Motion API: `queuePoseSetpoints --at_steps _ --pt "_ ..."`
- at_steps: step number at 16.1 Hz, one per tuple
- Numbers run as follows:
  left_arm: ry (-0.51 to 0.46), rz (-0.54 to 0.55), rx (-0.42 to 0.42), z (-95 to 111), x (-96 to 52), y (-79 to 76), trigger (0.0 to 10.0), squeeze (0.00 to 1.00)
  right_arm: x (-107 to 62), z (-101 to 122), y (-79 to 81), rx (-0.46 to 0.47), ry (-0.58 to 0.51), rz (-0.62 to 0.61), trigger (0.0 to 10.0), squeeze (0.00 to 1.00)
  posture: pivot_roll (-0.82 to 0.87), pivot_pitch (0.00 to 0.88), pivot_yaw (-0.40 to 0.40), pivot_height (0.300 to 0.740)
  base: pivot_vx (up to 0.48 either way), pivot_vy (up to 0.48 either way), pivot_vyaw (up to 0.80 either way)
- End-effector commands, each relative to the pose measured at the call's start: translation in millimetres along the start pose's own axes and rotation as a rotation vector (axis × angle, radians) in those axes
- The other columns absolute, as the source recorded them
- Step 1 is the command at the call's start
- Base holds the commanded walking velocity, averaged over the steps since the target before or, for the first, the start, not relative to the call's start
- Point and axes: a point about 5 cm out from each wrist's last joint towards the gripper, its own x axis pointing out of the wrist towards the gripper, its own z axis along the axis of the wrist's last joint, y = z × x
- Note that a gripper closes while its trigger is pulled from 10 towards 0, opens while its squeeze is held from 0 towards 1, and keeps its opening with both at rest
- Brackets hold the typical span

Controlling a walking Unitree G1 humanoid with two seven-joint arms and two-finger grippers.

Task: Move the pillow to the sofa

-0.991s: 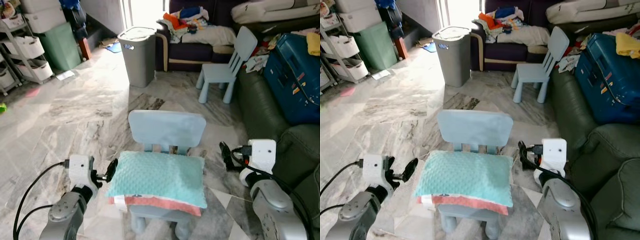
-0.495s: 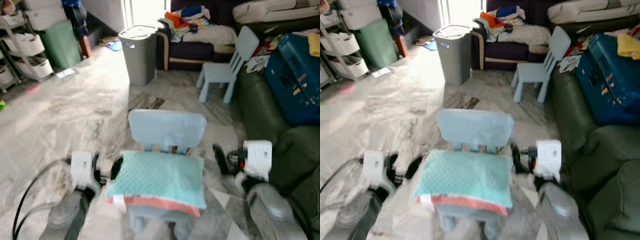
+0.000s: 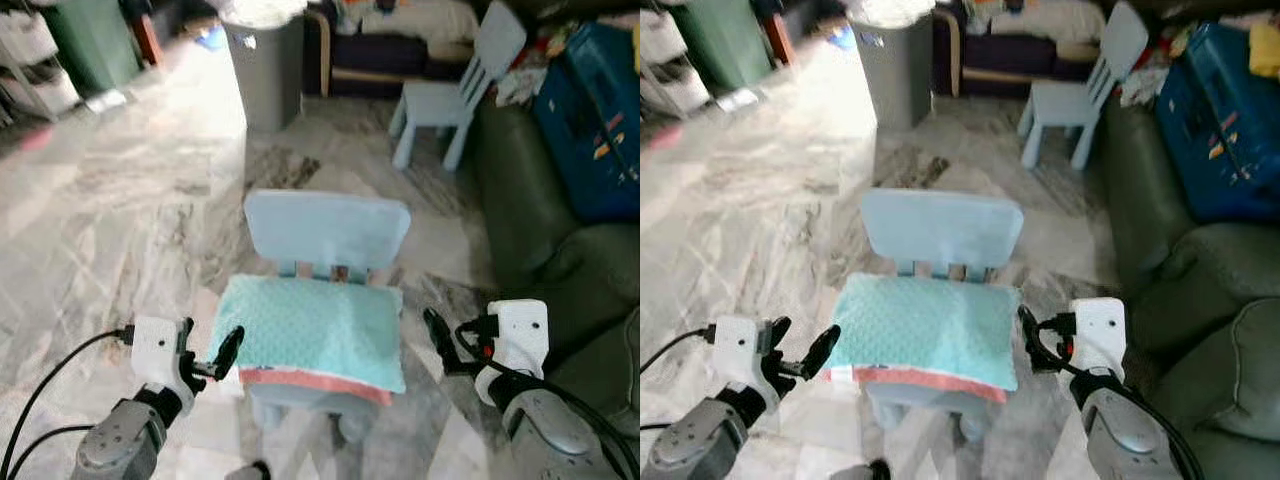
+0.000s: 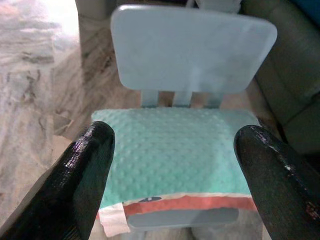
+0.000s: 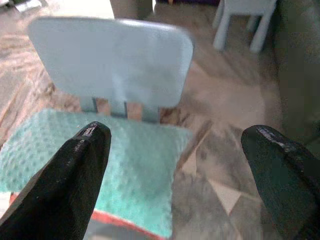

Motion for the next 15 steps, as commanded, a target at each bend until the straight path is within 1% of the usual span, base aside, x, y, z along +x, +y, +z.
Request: queuePoseSetpoints --at_steps 1,2,6,11,14,15 --pt "-0.008 -0.011 0.014 5.7 -1.7 2.3 10.0 0.0 -5.2 3.8 2.0 0.002 -0.004 0.016 10.0 0.0 -0.03 0.242 -0.013 0.74 0.0 0.0 0.0" --pt "-0.011 -0.018 0.016 7.4 -0.2 3.0 10.0 0.0 -6.5 3.8 2.0 0.003 0.002 0.017 10.0 0.0 -0.03 0.254 -0.014 0.74 0.0 0.0 0.0" --pt "-0.009 -0.03 0.019 10.1 3.2 1.9 10.0 0.0 -9.9 4.8 3.6 0.003 0.018 0.034 10.0 0.0 -0.04 0.258 -0.018 0.74 0.0 0.0 0.0" --pt "-0.033 -0.004 0.034 17.1 12.4 13.2 10.0 0.0 -9.8 7.3 6.7 0.003 0.017 0.05 10.0 0.0 -0.05 0.254 -0.022 0.74 0.0 0.0 0.0" --pt "-0.039 -0.004 0.036 19.2 15.1 14.0 10.0 0.0 -8.9 8.8 7.3 -0.004 0.014 0.053 10.0 0.0 -0.06 0.249 -0.019 0.74 0.0 0.0 0.0" --pt "-0.039 -0.007 0.036 18.7 15.4 13.1 10.0 0.0 -8.9 8.8 7.6 -0.003 0.014 0.055 10.0 0.0 -0.05 0.25 -0.018 0.732 0.0 0.0 0.0"
